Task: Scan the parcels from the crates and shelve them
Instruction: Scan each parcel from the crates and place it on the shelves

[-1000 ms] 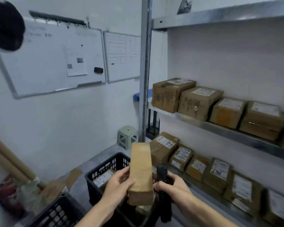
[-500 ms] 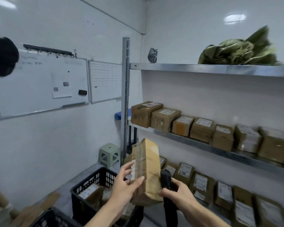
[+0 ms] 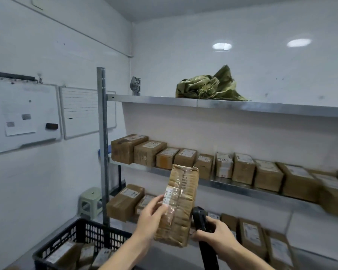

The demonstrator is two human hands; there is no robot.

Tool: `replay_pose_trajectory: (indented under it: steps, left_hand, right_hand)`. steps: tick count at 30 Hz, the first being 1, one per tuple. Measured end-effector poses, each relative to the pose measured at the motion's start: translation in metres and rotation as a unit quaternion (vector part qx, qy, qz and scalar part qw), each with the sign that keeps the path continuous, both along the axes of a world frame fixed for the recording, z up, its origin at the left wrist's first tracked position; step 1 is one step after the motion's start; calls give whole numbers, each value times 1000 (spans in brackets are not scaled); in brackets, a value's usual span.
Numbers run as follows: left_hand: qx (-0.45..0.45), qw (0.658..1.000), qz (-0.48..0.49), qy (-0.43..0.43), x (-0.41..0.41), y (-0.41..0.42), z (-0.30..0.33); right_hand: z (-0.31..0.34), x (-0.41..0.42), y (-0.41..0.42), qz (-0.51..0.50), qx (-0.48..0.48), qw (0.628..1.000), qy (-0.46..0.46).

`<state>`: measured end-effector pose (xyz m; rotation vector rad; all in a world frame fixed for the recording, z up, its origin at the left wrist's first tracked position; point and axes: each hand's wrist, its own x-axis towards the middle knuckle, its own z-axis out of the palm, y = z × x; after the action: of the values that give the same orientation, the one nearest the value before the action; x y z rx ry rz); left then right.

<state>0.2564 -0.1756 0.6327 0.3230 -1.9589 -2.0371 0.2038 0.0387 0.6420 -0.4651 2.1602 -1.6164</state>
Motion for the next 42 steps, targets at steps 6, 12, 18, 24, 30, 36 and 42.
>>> replay_pose_trajectory:
  steps: [6, 12, 18, 24, 30, 36, 42]
  left_hand:
    - [9, 998, -52, 21, -33, 83, 29]
    - [41, 991, -129, 5, -48, 184, 47]
    - [-57, 994, -95, 20, -69, 280, 47]
    - [-41, 988, -144, 39, -87, 340, 52]
    - [-22, 977, -206, 43, -92, 384, 65]
    - [-4, 965, -262, 6, -97, 406, 66]
    - [-8, 960, -279, 4, -106, 401, 68]
  right_hand:
    - [27, -10, 87, -40, -16, 999, -11]
    - [44, -18, 188, -98, -19, 995, 25]
    - [52, -30, 273, -163, -37, 981, 99]
    - [58, -32, 342, -185, -51, 979, 72]
    - [61, -27, 386, -218, -50, 973, 61]
    - [68, -20, 407, -234, -36, 970, 52]
    - [71, -14, 408, -241, -6, 969, 60]
